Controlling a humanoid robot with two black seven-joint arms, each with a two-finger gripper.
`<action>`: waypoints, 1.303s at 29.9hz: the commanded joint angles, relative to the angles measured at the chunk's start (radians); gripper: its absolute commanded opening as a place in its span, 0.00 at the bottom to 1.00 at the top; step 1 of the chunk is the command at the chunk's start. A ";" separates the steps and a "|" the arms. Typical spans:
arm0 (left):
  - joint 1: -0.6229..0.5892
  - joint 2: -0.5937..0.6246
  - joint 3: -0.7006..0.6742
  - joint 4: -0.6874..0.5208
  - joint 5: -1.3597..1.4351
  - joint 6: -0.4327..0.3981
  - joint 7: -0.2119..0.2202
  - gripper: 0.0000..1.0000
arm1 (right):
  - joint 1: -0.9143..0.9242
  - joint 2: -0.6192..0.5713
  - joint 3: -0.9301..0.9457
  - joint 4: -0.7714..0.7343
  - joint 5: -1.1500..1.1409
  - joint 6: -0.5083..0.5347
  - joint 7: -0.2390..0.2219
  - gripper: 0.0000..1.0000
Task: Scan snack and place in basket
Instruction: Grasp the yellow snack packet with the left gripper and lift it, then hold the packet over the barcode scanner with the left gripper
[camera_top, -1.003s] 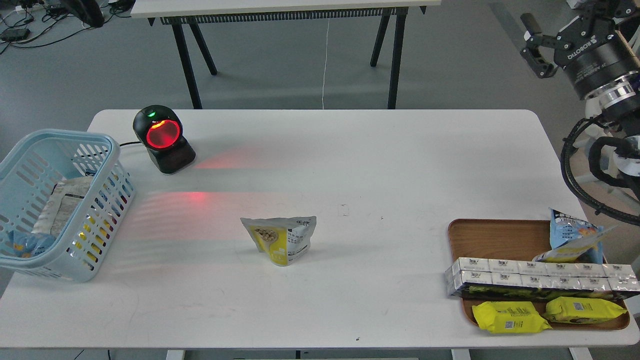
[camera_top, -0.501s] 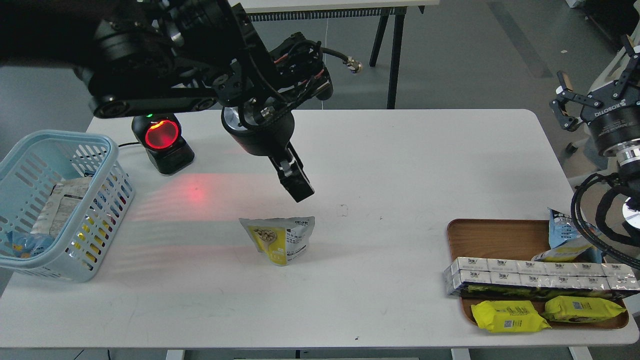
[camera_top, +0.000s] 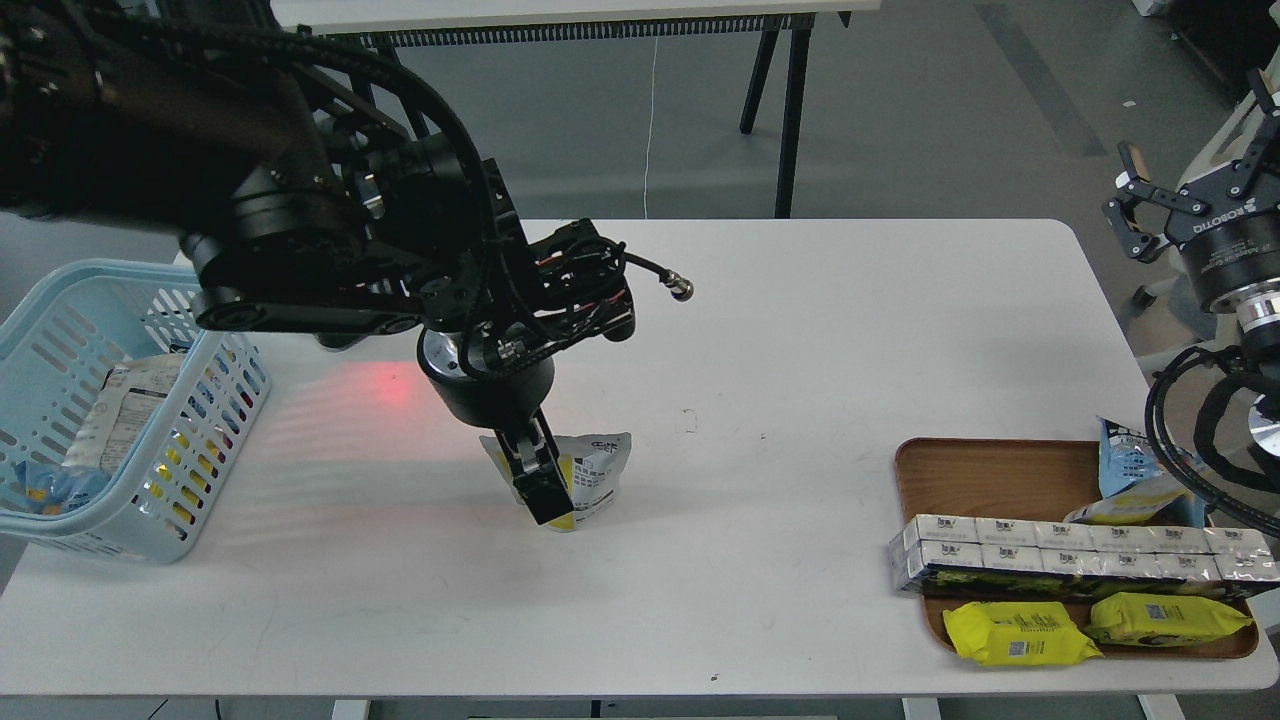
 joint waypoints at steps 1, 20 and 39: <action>0.068 -0.010 0.047 0.042 -0.001 0.000 0.000 0.90 | -0.005 -0.002 -0.002 0.002 0.000 0.000 0.000 1.00; 0.145 -0.003 0.082 0.080 -0.035 0.235 0.000 0.00 | -0.028 -0.016 -0.002 0.013 0.002 0.000 0.000 1.00; 0.071 0.065 0.200 0.227 -0.021 0.280 0.000 0.00 | -0.026 -0.043 0.005 0.028 0.003 0.000 0.000 1.00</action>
